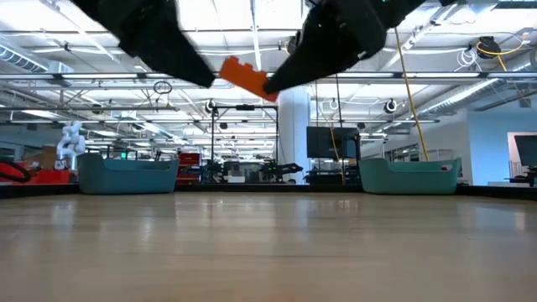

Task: Sort & place blocks by color
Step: Put the orange game piece into the dark blue bin

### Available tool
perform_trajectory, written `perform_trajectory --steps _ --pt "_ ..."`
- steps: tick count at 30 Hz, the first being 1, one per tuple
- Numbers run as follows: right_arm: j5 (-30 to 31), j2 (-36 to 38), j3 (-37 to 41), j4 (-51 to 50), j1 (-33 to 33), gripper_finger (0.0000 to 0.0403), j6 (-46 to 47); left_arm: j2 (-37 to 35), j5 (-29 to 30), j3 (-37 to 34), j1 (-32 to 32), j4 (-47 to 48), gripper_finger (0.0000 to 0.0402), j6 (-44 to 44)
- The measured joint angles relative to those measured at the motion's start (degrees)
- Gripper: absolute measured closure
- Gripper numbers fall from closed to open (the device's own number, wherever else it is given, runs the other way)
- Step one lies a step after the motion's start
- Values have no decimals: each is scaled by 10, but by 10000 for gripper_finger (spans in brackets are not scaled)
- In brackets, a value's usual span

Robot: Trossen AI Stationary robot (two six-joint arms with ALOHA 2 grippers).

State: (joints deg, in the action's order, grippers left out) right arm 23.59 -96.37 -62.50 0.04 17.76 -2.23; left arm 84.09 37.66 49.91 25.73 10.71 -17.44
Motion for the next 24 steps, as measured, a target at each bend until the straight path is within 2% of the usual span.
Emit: perform_trajectory --steps 7,13,20,24 --pt "2 0 12 -1 0 267 -9 47 2 0 0 -100 105 113" --pt "13 0 29 18 -8 267 -34 69 -3 0 -5 -102 105 148" --pt "47 2 33 8 -33 267 -80 73 -4 2 -42 -202 105 210" --pt "45 10 33 -3 -44 267 -97 73 -20 2 -68 -195 105 220"
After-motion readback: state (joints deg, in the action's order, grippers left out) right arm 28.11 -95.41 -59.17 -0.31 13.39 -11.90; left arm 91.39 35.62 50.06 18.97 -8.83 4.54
